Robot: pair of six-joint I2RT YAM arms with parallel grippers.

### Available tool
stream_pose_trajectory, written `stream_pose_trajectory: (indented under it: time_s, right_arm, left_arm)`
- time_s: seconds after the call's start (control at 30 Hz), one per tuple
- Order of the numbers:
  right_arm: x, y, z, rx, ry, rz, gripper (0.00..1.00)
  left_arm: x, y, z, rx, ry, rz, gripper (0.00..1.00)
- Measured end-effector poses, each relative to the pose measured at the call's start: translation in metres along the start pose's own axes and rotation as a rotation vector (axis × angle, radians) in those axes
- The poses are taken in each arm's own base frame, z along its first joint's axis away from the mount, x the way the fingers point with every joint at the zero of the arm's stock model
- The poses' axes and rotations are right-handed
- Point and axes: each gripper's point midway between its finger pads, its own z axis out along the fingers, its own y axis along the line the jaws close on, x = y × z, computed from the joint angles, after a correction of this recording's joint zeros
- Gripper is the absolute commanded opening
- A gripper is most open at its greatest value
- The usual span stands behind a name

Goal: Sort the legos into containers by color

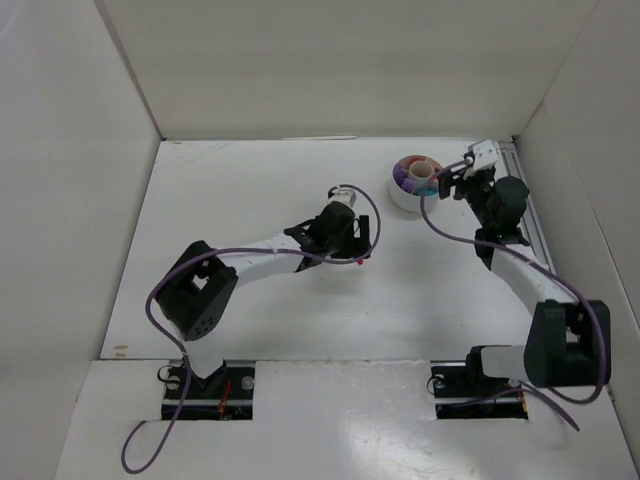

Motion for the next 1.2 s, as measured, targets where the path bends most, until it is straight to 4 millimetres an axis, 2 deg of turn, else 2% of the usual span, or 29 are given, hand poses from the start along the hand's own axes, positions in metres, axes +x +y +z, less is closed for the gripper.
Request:
stream_pose_trajectory:
  time_s: [0.1, 0.23, 0.33, 0.4, 0.57, 0.67, 0.77, 0.8, 0.97, 1.2]
  right_arm:
    - [0.0, -0.013, -0.033, 0.108, 0.068, 0.011, 0.85]
    - [0.023, -0.014, -0.07, 0.185, 0.175, 0.047, 0.87]
    - [0.042, -0.009, -0.091, 0.209, 0.253, 0.082, 0.87]
    - [0.045, -0.006, -0.1, 0.214, 0.27, 0.092, 0.88]
    - [0.047, -0.003, -0.111, 0.221, 0.297, 0.111, 0.88]
    - [0.051, -0.001, -0.117, 0.224, 0.321, 0.117, 0.88]
    - [0.059, 0.001, -0.124, 0.226, 0.35, 0.121, 0.88]
    - [0.062, 0.002, -0.126, 0.226, 0.363, 0.123, 0.88]
    - [0.073, 0.006, -0.139, 0.228, 0.412, 0.126, 0.89]
    - [0.079, 0.014, -0.15, 0.197, 0.431, 0.107, 0.89]
  left_arm:
    - [0.01, -0.001, 0.013, -0.029, 0.026, 0.012, 0.72]
    - [0.021, 0.009, 0.024, -0.075, 0.06, 0.011, 0.66]
    - [0.027, 0.014, 0.028, -0.102, 0.074, 0.01, 0.64]
    - [0.03, 0.015, 0.031, -0.118, 0.08, 0.013, 0.63]
    - [0.034, 0.01, 0.042, -0.147, 0.079, 0.016, 0.59]
    - [0.036, 0.008, 0.045, -0.17, 0.072, 0.022, 0.54]
    - [0.036, 0.008, 0.049, -0.2, 0.059, 0.027, 0.45]
    - [0.035, 0.007, 0.051, -0.212, 0.053, 0.032, 0.38]
    - [0.034, 0.004, 0.058, -0.239, 0.04, 0.035, 0.18]
    - [0.032, 0.0, 0.062, -0.25, 0.021, 0.042, 0.04]
